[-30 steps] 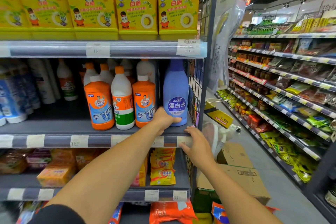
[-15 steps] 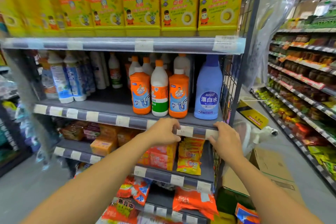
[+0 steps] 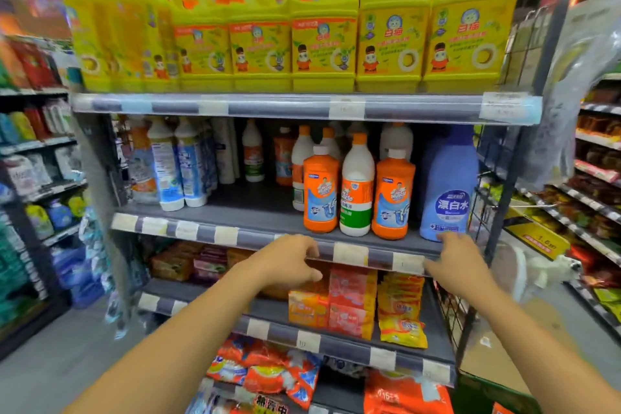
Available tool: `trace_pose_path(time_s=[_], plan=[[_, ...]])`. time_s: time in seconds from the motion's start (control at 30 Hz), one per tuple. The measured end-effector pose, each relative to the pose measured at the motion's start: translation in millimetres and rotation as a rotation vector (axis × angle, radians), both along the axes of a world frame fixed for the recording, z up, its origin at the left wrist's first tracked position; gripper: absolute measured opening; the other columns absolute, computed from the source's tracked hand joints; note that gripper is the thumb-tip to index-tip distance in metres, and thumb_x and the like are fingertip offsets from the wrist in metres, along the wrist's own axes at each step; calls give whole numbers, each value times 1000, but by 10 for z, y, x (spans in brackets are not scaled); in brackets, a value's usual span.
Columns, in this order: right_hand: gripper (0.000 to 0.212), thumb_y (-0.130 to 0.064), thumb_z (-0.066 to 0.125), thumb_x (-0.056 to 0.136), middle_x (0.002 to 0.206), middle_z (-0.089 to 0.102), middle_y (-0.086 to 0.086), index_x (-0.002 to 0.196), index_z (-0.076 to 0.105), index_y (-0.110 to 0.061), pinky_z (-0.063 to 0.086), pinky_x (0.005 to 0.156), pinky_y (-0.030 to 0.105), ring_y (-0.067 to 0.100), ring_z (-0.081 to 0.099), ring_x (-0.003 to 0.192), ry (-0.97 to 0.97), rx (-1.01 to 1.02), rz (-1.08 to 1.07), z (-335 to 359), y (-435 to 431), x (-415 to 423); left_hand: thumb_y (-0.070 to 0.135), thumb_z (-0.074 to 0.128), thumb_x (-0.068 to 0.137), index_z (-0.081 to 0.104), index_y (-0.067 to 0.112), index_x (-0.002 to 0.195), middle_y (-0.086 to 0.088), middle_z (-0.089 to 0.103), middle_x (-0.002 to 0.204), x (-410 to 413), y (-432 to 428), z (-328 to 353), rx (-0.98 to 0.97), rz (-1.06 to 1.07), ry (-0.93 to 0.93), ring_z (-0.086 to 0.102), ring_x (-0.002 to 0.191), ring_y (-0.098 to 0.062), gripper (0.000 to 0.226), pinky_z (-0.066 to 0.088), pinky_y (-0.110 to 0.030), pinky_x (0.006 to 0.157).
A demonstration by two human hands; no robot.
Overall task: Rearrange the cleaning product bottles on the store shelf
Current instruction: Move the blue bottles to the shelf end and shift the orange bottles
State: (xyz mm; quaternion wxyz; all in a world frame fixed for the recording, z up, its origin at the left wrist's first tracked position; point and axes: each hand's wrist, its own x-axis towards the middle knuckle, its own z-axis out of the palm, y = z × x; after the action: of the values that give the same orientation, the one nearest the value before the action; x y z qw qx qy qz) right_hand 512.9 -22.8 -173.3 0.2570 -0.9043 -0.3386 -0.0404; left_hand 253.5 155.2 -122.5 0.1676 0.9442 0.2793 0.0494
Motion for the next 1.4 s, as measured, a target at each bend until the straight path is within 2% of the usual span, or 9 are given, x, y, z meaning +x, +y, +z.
trace_pose_path(time_s=[0.07,0.23,0.47,0.6,0.73,0.83,1.03,1.2,1.4], plan=[[69,-28,75,77,129,50,19,135,43,-6,45,91,40,35,49,116,70,70,-5,95,116,-197,39,69,83,59,23,120,0,62,123,-86,166,9,-4,22,-43,55,98,-13,42,44,-26,80],[71,-34,76,77,136,45,14,136,44,-10,42,94,37,31,46,122,67,179,-86,260,300,-557,40,70,82,60,24,119,-2,61,121,-111,456,-28,11,11,-72,59,101,-18,40,50,-30,84],[75,-37,78,75,135,46,13,136,42,-13,42,87,33,28,49,118,107,220,-174,291,438,-817,41,70,82,55,25,124,-1,61,120,-14,606,-128,-68,-27,-135,58,90,-13,47,46,-26,73],[82,-38,81,70,133,49,13,136,41,-13,38,80,27,26,49,117,119,306,-181,394,542,-772,40,80,72,44,19,131,-5,55,131,162,643,-82,-171,40,-358,55,112,-21,72,43,-26,79],[100,-36,82,69,143,43,16,147,26,-11,41,95,39,31,43,128,201,425,-197,467,673,-602,31,92,57,33,17,136,-8,48,132,407,655,-22,-354,148,-626,50,108,-15,100,43,-27,83],[105,-33,83,68,146,40,16,149,21,-9,40,96,38,31,41,130,245,461,-207,461,780,-455,27,93,56,31,17,134,-11,51,130,622,668,-37,-426,195,-710,54,115,-23,100,49,-40,96],[80,-34,88,62,122,60,11,125,44,-11,43,77,29,26,58,105,311,581,-179,399,1072,-212,19,91,61,37,12,133,-13,56,128,968,719,-91,-395,266,-793,57,116,-28,90,49,-38,96],[71,-33,89,59,115,60,12,105,38,-16,40,71,30,27,57,98,257,567,-194,307,1199,-74,19,92,60,40,13,126,-11,57,127,1096,822,-169,-406,275,-775,58,114,-28,85,49,-39,95],[69,-34,89,56,104,60,6,99,37,-21,41,66,29,17,49,81,220,594,-167,234,1230,59,22,93,58,38,23,107,-11,60,121,1194,861,-192,-373,298,-799,60,110,-27,73,50,-34,87]])
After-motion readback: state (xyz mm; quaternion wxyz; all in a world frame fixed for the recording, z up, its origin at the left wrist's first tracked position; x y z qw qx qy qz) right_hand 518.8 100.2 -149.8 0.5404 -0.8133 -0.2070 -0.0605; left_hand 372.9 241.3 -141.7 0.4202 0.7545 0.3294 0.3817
